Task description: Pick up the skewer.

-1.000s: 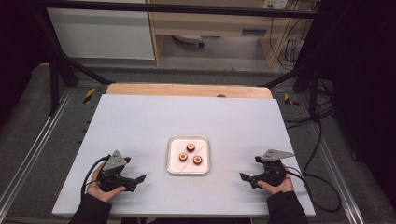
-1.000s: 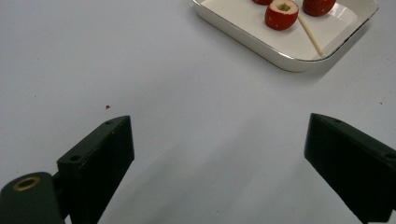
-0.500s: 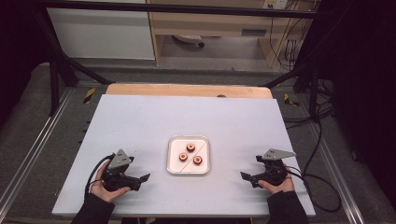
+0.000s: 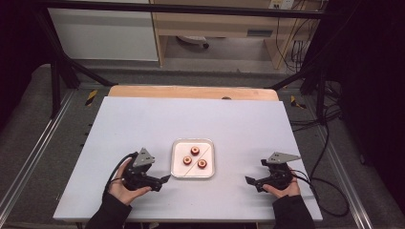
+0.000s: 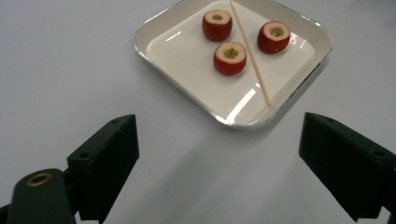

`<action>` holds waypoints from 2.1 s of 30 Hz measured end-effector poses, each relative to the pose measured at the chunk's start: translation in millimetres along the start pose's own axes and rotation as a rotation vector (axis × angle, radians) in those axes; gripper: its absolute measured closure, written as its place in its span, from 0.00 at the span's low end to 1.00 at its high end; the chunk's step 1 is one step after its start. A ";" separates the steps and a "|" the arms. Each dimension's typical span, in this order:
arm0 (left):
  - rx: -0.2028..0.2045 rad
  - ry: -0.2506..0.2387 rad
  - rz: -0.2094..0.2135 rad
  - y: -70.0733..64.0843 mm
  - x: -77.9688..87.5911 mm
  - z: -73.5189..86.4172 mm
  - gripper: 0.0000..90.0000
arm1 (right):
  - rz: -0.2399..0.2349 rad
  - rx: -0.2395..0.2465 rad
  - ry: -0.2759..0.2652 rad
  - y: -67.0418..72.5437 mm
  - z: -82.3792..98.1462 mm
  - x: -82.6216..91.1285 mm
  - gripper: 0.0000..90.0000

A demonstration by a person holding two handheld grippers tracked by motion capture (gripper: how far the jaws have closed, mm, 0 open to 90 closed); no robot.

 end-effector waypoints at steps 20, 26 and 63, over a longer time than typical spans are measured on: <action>0.023 0.098 0.001 -33.9 -48.8 -48.8 0.55 | -0.001 0.004 0.010 0.3 0.3 -2.4 0.01; 0.020 0.138 -0.018 -38.5 -64.0 -51.4 0.71 | 0.001 0.006 0.012 0.1 0.4 -2.5 0.01; 0.053 0.086 -0.047 -46.6 -64.5 -48.5 0.99 | -0.004 0.007 0.018 1.0 0.7 -4.4 0.01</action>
Point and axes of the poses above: each handheld gripper's, and its own axes: x roughly backward along the jaws, z roughly out of its underside, y roughly to its left, the point moved 3 cm from there along -x, roughly forward along the jaws, and after that the axes turned 13 degrees about y, right-handed, at the moved point
